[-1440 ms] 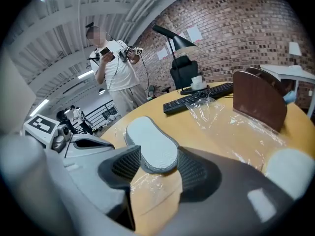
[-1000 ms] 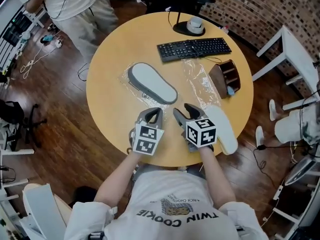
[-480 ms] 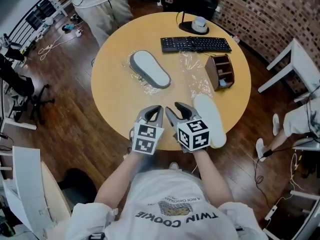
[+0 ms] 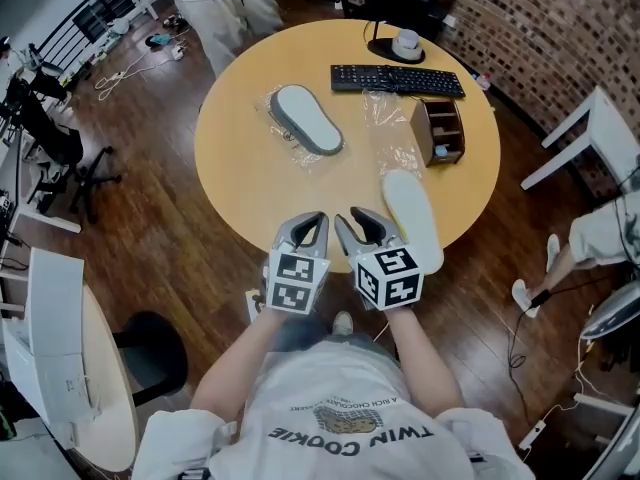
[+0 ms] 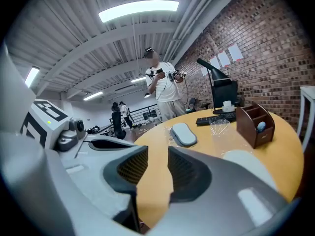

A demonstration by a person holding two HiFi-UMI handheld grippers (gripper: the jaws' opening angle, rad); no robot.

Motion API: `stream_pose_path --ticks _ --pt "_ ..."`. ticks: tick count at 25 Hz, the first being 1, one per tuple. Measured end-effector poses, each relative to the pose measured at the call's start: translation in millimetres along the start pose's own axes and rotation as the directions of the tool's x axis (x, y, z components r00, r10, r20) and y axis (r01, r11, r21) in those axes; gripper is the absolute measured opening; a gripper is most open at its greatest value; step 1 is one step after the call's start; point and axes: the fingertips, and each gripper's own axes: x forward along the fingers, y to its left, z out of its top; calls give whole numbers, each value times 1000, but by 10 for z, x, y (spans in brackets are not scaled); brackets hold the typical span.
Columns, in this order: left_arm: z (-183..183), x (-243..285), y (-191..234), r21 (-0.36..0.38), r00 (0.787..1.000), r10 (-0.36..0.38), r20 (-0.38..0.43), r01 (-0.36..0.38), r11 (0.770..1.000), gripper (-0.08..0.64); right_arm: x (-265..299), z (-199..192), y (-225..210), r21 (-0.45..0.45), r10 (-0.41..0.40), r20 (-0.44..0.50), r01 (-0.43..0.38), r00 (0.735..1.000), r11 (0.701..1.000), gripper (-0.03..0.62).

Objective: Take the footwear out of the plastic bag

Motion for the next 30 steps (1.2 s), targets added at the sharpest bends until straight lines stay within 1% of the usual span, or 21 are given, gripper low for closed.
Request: stream_pose_path --ticks 6,13,20,30 --pt "-55 -254 -105 -20 1000 5 4 -5 1000 7 -196 -90 236 -13 -1 -1 1 1000 1000 120" --pt "-160 -684 -190 -46 1000 7 27 -6 999 6 -447 -219 546 -14 -26 16 26 1000 1000 107" --pt "-372 -1200 -366 -45 999 -8 52 10 999 6 -796 -408 989 -29 -59 34 60 998 998 78" --pt "-653 -1860 -729 -39 996 -37 81 40 998 7 -1390 -720 1475 -46 -115 49 117 992 992 75"
